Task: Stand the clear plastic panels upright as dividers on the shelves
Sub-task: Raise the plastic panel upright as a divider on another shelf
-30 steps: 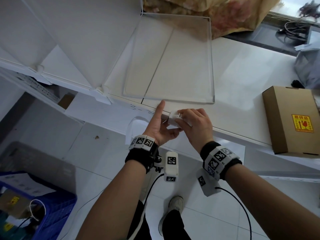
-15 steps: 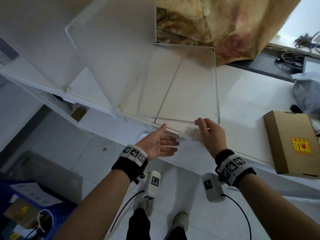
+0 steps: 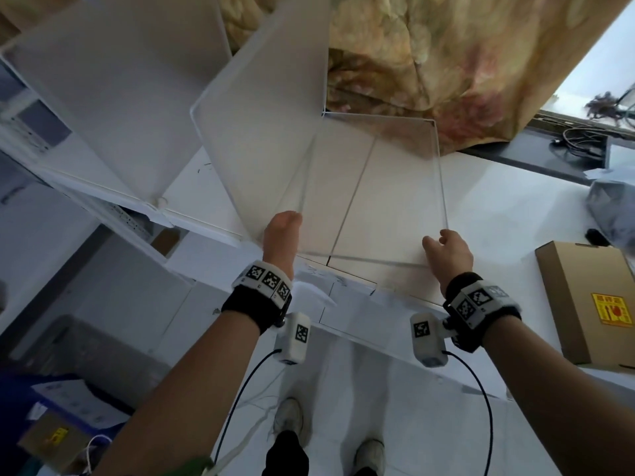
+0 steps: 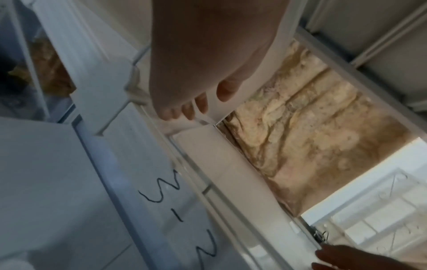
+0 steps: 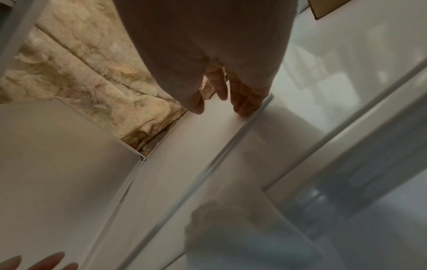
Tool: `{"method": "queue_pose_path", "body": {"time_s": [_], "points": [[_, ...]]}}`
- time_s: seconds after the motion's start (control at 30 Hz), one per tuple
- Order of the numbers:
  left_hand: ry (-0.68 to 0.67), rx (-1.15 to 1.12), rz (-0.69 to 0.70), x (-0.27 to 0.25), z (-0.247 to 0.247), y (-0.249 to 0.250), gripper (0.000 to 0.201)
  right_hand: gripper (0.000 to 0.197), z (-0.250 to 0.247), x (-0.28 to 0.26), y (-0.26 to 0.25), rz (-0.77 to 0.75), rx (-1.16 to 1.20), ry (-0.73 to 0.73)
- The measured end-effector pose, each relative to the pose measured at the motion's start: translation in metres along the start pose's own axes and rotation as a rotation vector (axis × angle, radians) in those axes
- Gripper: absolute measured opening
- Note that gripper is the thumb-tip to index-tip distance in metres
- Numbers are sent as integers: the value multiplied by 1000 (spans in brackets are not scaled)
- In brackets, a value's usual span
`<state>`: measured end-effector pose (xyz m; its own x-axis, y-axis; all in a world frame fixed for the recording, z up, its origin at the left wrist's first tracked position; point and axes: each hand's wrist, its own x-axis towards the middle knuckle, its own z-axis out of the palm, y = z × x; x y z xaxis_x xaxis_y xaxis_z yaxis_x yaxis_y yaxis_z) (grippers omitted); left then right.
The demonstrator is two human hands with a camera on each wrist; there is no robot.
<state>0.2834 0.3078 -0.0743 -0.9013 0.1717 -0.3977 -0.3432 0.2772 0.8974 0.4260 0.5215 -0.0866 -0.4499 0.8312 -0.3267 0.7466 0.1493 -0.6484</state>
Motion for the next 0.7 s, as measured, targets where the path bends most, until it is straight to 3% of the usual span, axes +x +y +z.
{"method": "queue_pose_path", "body": {"time_s": [0.13,0.33,0.43,0.5,0.57,0.7], "points": [[8,89,-15,5,5,-1,48,59,3,7,-7,51,-53,21],[-52,48,-95,11,6,4,50,56,7,7,-7,126,-220,60],[-73,-101,-159,22,1,0,38,54,7,8,-5,150,-228,82],[-60,-181,-245,31,-7,1,11,55,3,10,-5,177,-170,84],[-95,-251,-358,41,-10,3,15,53,-2,11,-7,170,-132,91],[-135,-333,-268,41,-9,14,10,48,0,1,-16,91,-142,87]]}}
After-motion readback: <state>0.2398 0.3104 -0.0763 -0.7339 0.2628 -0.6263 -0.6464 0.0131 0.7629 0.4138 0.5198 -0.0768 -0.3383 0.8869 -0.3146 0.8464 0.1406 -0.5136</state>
